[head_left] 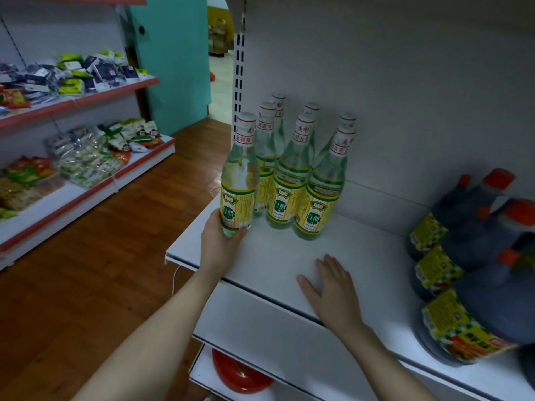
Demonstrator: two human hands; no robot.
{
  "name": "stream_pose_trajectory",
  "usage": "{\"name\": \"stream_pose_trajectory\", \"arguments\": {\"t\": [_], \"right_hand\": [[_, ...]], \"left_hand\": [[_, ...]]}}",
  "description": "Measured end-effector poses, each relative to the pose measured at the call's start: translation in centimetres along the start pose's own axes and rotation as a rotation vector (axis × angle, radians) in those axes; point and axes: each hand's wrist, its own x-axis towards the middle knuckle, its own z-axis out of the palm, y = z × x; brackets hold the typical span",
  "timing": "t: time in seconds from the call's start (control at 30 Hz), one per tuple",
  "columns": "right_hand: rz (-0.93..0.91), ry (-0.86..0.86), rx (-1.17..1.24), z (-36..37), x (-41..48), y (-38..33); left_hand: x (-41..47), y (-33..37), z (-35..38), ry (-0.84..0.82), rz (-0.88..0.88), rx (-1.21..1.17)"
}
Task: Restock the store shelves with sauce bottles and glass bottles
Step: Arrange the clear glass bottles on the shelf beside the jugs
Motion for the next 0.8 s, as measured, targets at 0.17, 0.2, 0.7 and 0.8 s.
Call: {"name": "stream_pose_trajectory", "arguments": {"t": [0.17, 0.2, 0.7, 0.8], "right_hand": [[0.003, 0.005, 0.018, 0.18, 0.07, 0.18], [0.003, 0.011, 0.020, 0.17, 0.08, 0.13], [0.001, -0.004, 0.025, -0.21, -0.19, -0.20], [-0.006, 0.005, 0.045, -0.12, -0.26, -0.14]], "left_hand": [[-0.05, 0.12, -0.01, 0.003, 0.012, -0.004], [-0.05, 0.11, 0.00, 0.004, 0.014, -0.007], [-0.45, 0.44, -0.02, 0.009, 0.042, 0.075], [-0.56, 0.75, 0.01, 0.007, 0.040, 0.092]]}}
